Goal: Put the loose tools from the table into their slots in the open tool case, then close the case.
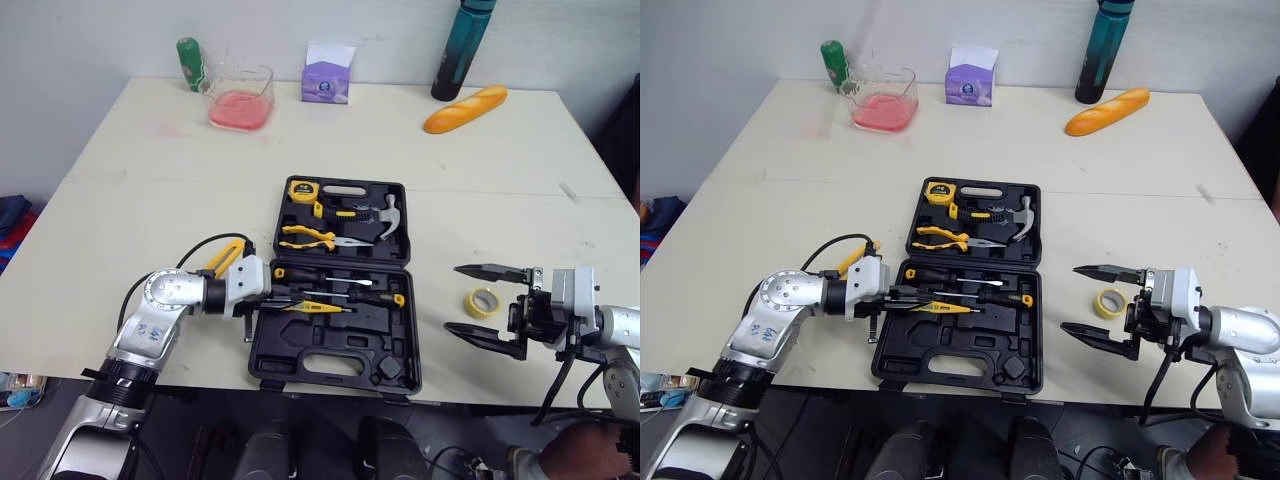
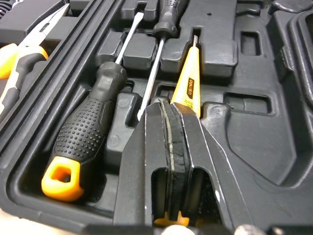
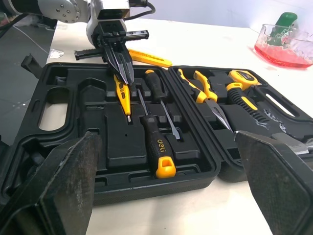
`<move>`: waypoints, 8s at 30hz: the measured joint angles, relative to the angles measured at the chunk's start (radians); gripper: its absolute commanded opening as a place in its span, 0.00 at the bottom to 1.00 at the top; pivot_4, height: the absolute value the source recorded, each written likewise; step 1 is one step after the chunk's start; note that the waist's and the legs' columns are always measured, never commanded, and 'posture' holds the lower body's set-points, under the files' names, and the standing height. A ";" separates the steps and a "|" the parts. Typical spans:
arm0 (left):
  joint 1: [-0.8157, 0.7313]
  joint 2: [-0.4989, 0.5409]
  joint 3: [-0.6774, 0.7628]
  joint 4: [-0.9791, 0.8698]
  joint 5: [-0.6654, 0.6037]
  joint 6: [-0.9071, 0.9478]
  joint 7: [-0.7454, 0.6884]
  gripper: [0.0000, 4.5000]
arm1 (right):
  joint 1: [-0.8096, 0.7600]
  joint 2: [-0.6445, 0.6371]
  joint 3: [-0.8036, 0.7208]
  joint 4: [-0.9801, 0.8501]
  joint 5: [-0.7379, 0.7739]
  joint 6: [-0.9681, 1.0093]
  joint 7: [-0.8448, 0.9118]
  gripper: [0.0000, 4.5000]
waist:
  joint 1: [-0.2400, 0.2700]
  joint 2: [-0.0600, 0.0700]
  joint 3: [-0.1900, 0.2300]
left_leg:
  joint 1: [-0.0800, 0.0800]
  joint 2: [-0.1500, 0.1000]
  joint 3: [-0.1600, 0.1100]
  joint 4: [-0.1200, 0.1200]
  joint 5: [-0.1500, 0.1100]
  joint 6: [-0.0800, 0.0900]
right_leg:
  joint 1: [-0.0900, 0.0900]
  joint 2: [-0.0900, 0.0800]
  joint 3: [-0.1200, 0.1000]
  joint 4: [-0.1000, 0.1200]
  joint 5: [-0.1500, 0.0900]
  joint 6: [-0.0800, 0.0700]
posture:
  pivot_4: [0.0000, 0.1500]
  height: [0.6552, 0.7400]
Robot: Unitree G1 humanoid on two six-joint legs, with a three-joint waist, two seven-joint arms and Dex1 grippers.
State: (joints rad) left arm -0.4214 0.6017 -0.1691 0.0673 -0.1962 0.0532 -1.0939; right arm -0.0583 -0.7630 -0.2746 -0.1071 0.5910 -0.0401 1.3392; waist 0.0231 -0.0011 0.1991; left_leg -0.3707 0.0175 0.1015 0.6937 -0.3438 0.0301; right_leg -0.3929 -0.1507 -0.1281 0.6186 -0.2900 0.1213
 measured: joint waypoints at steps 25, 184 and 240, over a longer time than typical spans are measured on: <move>0.126 0.100 0.260 -0.180 -0.213 0.032 -0.004 0.20 | -0.114 -0.152 -0.069 0.158 -0.043 0.015 -0.030 1.00 | -0.013 0.001 0.000 | 0.000 0.001 0.000 -0.001 0.000 0.000 | 0.000 -0.001 0.000 -0.001 0.000 0.000 | 1.00 1.00; -0.109 0.150 -0.232 -0.483 -0.064 0.641 0.088 0.28 | -0.015 -0.050 -0.039 -0.064 0.027 0.076 0.030 1.00 | 0.003 -0.001 0.000 | 0.001 0.000 0.005 -0.004 0.001 -0.001 | -0.003 0.001 0.005 0.000 0.000 -0.001 | 1.00 1.00; 0.039 0.000 -0.043 -0.359 -0.191 0.152 -0.111 0.01 | 0.158 -0.048 -0.127 -0.067 0.025 0.027 0.009 1.00 | -0.001 -0.001 0.000 | 0.001 0.000 0.001 0.000 0.000 -0.001 | 0.001 0.000 0.001 0.000 0.000 -0.001 | 1.00 1.00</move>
State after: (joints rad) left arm -0.3827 0.6021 -0.2118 -0.2913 -0.3874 0.2050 -1.2044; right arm 0.0999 -0.8110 -0.4014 -0.1739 0.6159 -0.0133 1.3485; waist 0.0226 -0.0017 0.1990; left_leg -0.3698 0.0175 0.1023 0.6938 -0.3437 0.0294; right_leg -0.3924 -0.1502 -0.1273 0.6181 -0.2897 0.1206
